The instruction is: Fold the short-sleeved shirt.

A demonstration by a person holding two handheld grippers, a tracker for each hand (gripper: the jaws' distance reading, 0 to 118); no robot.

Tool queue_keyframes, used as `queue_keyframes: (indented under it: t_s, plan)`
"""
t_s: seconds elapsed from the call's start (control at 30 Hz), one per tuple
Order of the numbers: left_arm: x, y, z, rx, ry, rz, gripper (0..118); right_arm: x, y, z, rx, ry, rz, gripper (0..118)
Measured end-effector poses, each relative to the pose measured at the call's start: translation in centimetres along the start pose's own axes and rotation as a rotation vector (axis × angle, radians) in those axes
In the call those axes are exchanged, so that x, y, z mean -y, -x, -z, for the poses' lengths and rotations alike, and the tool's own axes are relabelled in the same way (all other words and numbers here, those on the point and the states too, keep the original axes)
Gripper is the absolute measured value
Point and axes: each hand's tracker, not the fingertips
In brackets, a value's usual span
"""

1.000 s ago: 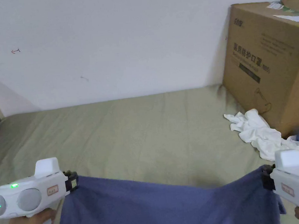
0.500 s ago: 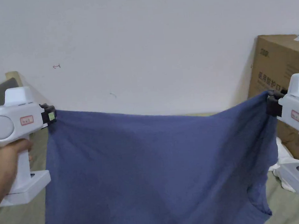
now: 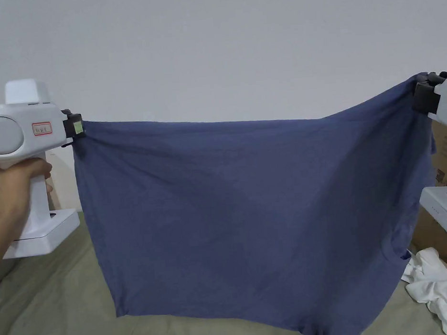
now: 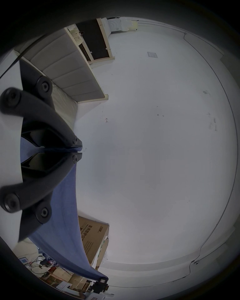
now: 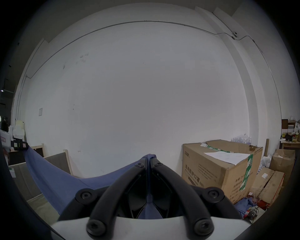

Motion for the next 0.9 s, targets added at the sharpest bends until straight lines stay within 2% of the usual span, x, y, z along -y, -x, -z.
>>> queue_keyframes:
  t_s: [0.2,0.47,0.7,0.9]
  plan:
    - [5.0,-0.4,4.8,-0.020,0.054,0.022,2,5.1,-0.7,2.2,0.005,0.062,-0.015,1]
    - [16.9,-1.0,8.4,-0.033,0.239,0.043,2,16.9,-2.0,3.4,-0.004,0.263,0.017,1]
    - [27.1,-0.7,6.3,-0.015,0.388,-0.010,2,25.6,-2.9,-0.1,0.007,0.393,0.103,1]
    - [34.7,0.7,1.2,-0.025,0.515,-0.061,2,31.5,-3.0,-7.4,-0.015,0.515,0.188,1]
